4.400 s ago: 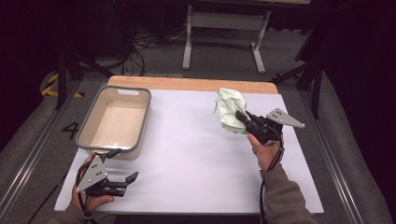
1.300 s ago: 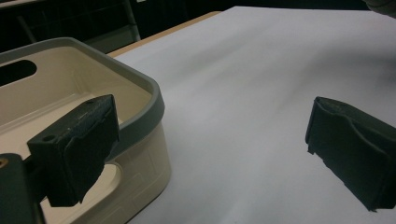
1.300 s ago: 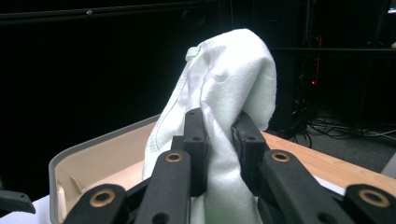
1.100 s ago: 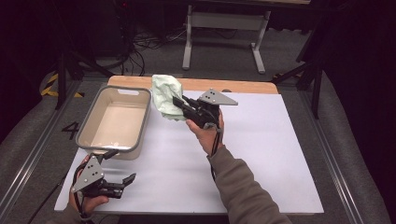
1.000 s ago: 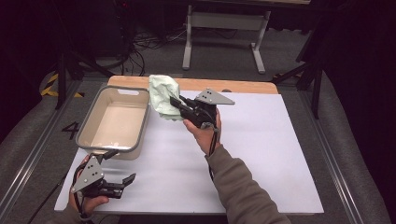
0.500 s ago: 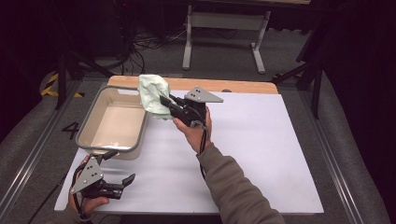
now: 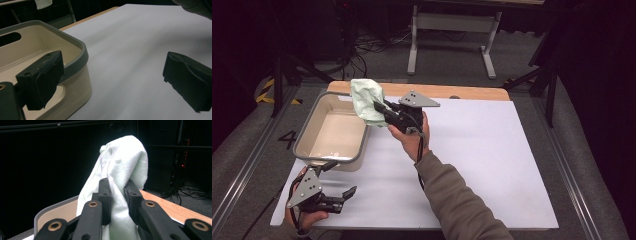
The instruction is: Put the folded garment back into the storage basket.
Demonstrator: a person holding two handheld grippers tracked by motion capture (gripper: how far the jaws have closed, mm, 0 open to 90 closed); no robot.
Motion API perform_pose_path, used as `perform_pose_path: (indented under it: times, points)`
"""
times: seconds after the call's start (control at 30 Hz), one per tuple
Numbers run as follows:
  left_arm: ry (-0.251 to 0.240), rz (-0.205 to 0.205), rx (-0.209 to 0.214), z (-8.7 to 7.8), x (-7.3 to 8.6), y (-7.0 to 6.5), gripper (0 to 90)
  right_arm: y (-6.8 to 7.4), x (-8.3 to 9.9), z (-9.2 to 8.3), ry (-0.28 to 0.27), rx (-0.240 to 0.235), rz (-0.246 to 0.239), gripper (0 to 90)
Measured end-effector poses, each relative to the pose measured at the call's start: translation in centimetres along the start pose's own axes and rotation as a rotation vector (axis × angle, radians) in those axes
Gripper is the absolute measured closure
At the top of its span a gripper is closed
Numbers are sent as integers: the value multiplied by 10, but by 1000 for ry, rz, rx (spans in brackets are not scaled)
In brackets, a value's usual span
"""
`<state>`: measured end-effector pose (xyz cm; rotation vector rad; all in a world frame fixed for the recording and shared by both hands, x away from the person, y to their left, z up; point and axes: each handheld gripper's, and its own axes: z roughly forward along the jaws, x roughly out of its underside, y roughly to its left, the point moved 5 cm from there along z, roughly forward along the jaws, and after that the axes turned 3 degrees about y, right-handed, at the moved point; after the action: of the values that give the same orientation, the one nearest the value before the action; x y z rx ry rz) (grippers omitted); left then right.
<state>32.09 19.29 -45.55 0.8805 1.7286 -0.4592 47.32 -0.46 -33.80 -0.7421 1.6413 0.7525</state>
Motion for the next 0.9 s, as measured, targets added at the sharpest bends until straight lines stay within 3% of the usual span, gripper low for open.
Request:
perform_pose_path:
  times: [0.4,0.9]
  points:
    - [-3,3,1,-2,-1,0,45,8,0,15,4,-6,12,791]
    - [-13,2,7,-4,0,1,48,28,9,50,44,-18,15,790]
